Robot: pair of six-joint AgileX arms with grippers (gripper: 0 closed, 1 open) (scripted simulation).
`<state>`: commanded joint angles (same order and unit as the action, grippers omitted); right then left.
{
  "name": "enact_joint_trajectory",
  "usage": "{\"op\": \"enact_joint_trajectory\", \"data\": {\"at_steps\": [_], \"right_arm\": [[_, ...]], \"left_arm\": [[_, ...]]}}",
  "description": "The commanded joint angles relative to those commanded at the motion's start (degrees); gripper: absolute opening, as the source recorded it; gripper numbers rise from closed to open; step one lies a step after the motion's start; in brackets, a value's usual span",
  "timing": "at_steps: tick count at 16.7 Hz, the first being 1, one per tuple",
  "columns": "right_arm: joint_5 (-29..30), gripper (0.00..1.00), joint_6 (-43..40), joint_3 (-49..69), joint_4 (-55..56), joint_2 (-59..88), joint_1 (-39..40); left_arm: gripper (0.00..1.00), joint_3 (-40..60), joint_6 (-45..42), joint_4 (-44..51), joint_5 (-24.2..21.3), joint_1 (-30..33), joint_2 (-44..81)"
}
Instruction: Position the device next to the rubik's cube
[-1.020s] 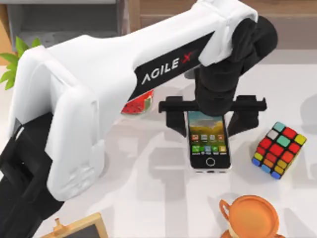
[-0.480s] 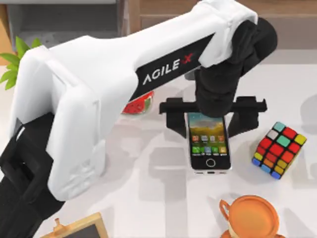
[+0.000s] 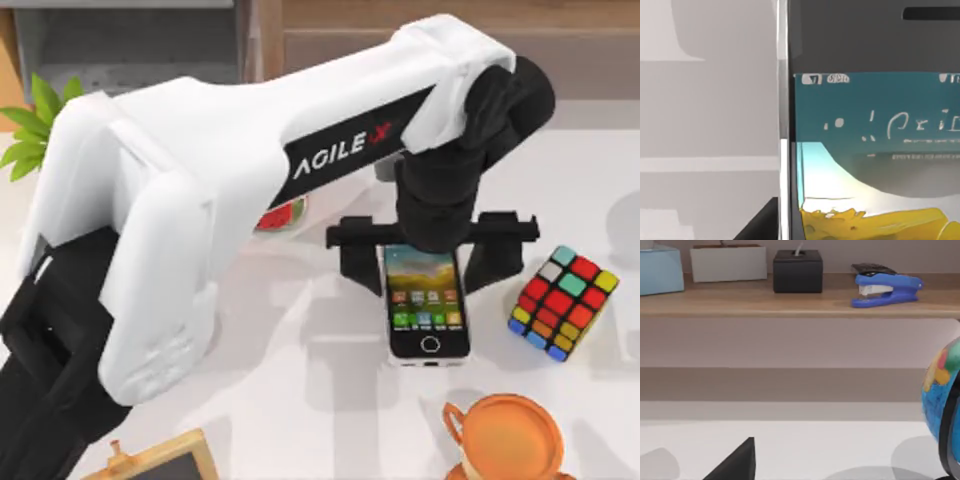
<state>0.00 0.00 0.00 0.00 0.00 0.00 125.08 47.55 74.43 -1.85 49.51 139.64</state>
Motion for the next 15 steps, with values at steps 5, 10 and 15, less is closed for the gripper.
{"op": "enact_joint_trajectory", "data": {"at_steps": [5, 10, 15], "right_arm": [[0.00, 1.00, 0.00, 0.00, 0.00, 0.00, 0.00], [0.00, 1.00, 0.00, 0.00, 0.00, 0.00, 0.00], [0.00, 1.00, 0.00, 0.00, 0.00, 0.00, 0.00]], "left_arm": [[0.00, -3.28, 0.01, -3.64, -0.10, -0.02, -0.76], [0.00, -5.89, -0.09, -7.00, 2.50, -0.19, -0.44], [0.00, -6.74, -0.13, -7.50, 3.11, -0.21, 0.32]]}}
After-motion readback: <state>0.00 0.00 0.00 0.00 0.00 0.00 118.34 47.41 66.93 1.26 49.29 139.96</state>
